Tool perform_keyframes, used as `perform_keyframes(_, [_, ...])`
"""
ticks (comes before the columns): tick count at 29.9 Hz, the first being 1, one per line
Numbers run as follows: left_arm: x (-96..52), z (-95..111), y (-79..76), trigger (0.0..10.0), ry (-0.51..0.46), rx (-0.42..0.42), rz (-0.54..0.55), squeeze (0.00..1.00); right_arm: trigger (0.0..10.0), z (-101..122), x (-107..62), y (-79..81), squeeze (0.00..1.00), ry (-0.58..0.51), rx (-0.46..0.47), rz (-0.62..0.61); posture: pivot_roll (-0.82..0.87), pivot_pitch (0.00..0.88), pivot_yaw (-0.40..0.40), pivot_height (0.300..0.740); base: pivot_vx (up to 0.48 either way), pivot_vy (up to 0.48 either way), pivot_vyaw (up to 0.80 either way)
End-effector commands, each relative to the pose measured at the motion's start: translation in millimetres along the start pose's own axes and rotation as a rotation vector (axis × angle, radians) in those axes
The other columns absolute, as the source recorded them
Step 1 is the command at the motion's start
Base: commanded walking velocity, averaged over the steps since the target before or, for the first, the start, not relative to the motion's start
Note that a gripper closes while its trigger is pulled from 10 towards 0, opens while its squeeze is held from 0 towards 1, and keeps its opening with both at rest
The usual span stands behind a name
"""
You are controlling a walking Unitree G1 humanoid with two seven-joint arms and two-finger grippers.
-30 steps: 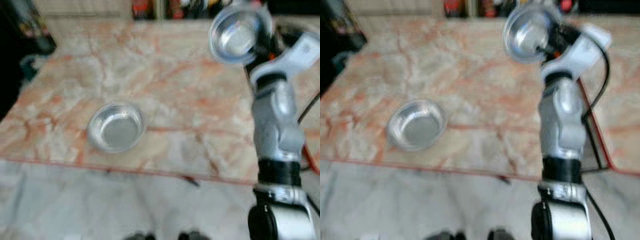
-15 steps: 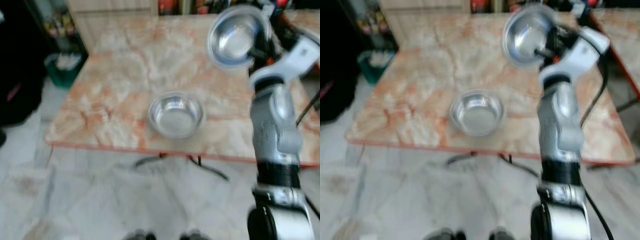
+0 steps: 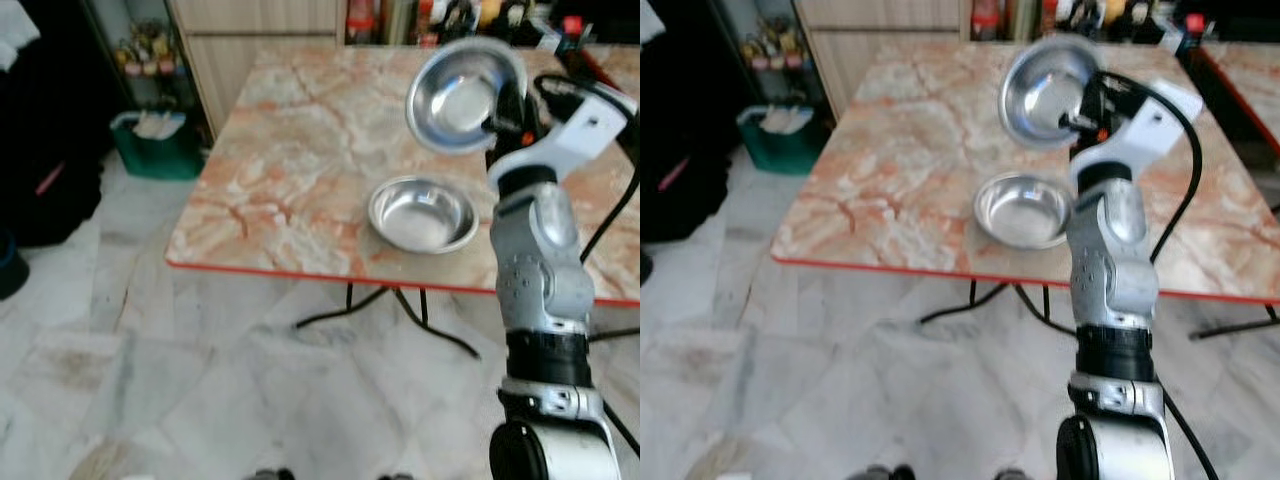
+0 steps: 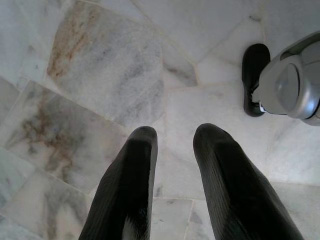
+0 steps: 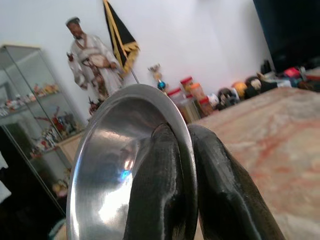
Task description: Setting the table
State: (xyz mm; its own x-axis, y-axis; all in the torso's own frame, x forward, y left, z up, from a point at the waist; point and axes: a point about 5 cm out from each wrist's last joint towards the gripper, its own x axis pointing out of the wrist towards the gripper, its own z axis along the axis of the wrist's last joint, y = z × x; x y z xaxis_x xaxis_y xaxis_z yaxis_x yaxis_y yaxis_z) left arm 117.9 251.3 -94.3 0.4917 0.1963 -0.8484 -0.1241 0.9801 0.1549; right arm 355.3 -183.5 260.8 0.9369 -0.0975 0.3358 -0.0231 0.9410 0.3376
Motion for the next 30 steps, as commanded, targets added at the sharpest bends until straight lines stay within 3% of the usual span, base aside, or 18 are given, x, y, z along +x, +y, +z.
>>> perform_keyframes(1, [-1.0,-5.0,1.0,10.0,0.017,-0.008,0.004,0.00,10.0,-13.1,-3.9,-14.1,0.00,0.050,0.043,-0.063,-0.02,0.171,0.035,0.740,0.000,0.000,0.00])
perform_keyframes(8, [-0.7,-3.7,1.0,10.0,0.015,-0.002,0.004,0.00,10.0,-27.8,-8.5,-23.4,0.00,0.103,0.043,-0.094,-0.02,0.179,0.035,0.740,0.000,0.000,0.00])
perform_keyframes(16, [-0.4,-2.2,1.8,10.0,0.011,0.003,0.005,0.00,10.0,-36.2,-13.3,-15.5,0.00,0.142,0.075,-0.054,-0.02,0.197,0.037,0.740,0.000,0.000,0.00])
perform_keyframes(20, [-0.2,-1.8,1.8,10.0,0.015,0.014,0.005,0.00,10.0,-37.2,-14.8,-9.5,0.00,0.153,0.166,-0.050,-0.02,0.202,0.036,0.740,0.000,0.000,0.00])
perform_keyframes(23, [-0.2,-1.9,1.8,10.0,0.016,0.012,0.007,0.00,10.0,-37.4,-15.1,-0.7,0.00,0.162,0.149,0.005,-0.02,0.198,0.035,0.740,0.000,0.000,0.00])
perform_keyframes(30, [-0.4,-2.6,1.7,10.0,0.017,0.016,0.006,0.00,10.0,-35.1,-16.3,1.6,0.00,0.148,0.079,0.036,-0.02,0.186,0.035,0.740,0.000,0.000,0.42])
